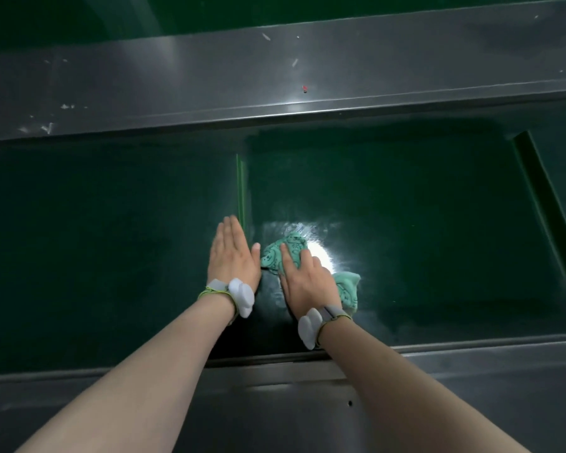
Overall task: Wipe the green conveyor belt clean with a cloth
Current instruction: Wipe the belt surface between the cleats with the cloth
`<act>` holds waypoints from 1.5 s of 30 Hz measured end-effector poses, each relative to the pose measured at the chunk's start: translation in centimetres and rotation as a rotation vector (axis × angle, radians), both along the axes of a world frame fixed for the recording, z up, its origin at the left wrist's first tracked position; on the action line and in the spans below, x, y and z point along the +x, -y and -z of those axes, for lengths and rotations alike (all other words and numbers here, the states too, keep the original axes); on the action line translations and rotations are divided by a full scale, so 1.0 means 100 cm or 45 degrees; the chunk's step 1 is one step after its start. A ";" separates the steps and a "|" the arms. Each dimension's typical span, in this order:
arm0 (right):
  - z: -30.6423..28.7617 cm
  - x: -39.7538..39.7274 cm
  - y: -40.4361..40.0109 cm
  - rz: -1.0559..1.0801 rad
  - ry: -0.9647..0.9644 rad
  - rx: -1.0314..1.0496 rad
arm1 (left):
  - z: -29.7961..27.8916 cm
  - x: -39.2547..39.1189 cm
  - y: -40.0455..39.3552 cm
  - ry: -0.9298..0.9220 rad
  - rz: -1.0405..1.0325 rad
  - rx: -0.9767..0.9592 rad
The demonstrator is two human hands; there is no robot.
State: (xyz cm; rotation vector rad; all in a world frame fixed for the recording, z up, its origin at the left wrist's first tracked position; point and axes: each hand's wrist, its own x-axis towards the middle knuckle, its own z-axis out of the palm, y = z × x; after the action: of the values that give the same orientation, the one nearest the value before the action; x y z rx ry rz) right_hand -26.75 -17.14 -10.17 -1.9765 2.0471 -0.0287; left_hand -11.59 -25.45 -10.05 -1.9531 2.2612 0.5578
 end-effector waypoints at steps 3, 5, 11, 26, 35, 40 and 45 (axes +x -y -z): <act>-0.006 0.006 -0.002 0.076 0.011 0.055 | 0.000 0.006 -0.016 -0.028 0.028 0.035; -0.008 0.010 -0.007 0.115 0.020 0.094 | -0.003 0.008 -0.026 -0.035 0.034 0.061; -0.015 0.018 -0.025 0.162 -0.001 0.180 | -0.018 0.019 -0.051 0.043 0.153 0.166; -0.137 0.065 -0.104 0.284 0.110 -0.368 | -0.102 0.117 -0.160 0.113 0.088 -0.032; -0.092 0.176 -0.117 0.192 0.173 -0.298 | -0.071 0.218 -0.172 0.051 0.053 -0.121; -0.079 0.241 -0.099 0.173 0.166 -0.241 | -0.058 0.296 -0.158 0.068 0.081 -0.078; -0.078 0.311 -0.059 0.248 0.198 -0.221 | -0.053 0.380 -0.129 0.092 0.094 -0.067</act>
State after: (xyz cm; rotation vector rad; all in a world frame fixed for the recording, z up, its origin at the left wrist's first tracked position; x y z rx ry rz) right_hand 4.34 -11.23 -2.41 -1.7970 2.1885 -0.4011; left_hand 26.37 -12.51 -4.79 -1.8715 2.3155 0.4164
